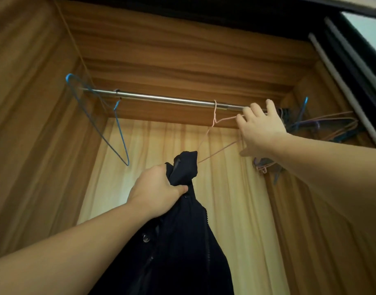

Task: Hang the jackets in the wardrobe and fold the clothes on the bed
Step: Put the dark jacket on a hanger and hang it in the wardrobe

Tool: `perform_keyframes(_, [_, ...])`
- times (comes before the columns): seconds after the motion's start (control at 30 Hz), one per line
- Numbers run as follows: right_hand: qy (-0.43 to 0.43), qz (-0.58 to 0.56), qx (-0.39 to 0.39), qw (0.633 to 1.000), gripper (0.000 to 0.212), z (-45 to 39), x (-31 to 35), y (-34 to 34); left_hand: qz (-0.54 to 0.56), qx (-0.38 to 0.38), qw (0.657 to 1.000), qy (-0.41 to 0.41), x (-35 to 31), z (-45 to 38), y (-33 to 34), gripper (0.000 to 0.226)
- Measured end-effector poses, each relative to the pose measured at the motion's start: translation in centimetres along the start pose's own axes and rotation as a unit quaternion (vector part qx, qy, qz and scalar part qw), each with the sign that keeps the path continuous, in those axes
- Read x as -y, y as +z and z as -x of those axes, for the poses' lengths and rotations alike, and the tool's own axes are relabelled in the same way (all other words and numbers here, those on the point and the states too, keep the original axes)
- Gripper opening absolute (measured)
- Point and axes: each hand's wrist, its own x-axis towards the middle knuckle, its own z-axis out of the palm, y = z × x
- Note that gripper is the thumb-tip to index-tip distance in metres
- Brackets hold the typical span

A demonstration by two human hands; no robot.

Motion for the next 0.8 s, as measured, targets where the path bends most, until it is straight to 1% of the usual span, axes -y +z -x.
perform_keyframes(0.03, [0.007,0.015,0.023,1.0,0.103,-0.5,0.1,0.6,-0.005,-0.002,1.0,-0.001,-0.3,-0.5,0.7,0.025])
perform_keyframes(0.07, [0.02,0.02,0.043,0.999,0.105,-1.0,0.2,1.1,-0.009,-0.003,1.0,-0.002,-0.5,-1.0,1.4,0.026])
perform_keyframes(0.1, [0.038,0.015,0.056,0.998,0.102,-1.5,0.4,1.5,-0.013,-0.001,1.0,-0.001,-0.8,-1.4,2.1,0.026])
perform_keyframes(0.2, [0.075,-0.022,0.049,0.996,0.076,-2.7,1.2,2.5,-0.012,0.005,1.0,0.005,-1.5,-2.4,3.6,0.025])
perform_keyframes(0.23, [0.077,-0.037,0.049,0.995,0.072,-3.1,1.4,2.9,-0.013,0.006,1.0,0.006,-1.7,-2.7,4.0,0.025])
perform_keyframes(0.27, [0.074,-0.049,0.06,0.994,0.07,-3.3,1.6,3.1,-0.013,0.006,1.0,0.007,-1.9,-2.8,4.3,0.024])
perform_keyframes(0.4, [0.072,-0.09,0.147,0.982,0.068,-3.9,2.3,4.0,-0.015,0.005,1.0,0.007,-2.1,-3.3,4.6,0.024])
perform_keyframes(0.5, [0.083,-0.217,0.153,0.961,0.054,-4.2,2.6,4.7,-0.021,0.002,1.0,0.007,-1.9,-3.4,4.3,0.024])
perform_keyframes(0.6, [0.128,-0.298,0.1,0.941,0.027,-4.7,2.4,4.5,-0.024,-0.006,1.0,0.006,-1.6,-3.1,3.8,0.024])
perform_keyframes(0.63, [0.149,-0.326,0.099,0.928,0.024,-5.0,2.2,4.2,-0.025,-0.007,1.0,0.005,-1.5,-3.0,3.7,0.025])
perform_keyframes(0.73, [0.167,-0.397,0.131,0.893,0.03,-6.0,1.6,3.4,-0.015,-0.01,1.0,0.0,-0.9,-2.6,3.1,0.026])
perform_keyframes(0.8, [0.183,-0.426,0.125,0.877,0.035,-5.8,1.2,3.7,-0.006,-0.011,1.0,-0.007,-0.5,-2.1,2.6,0.027])
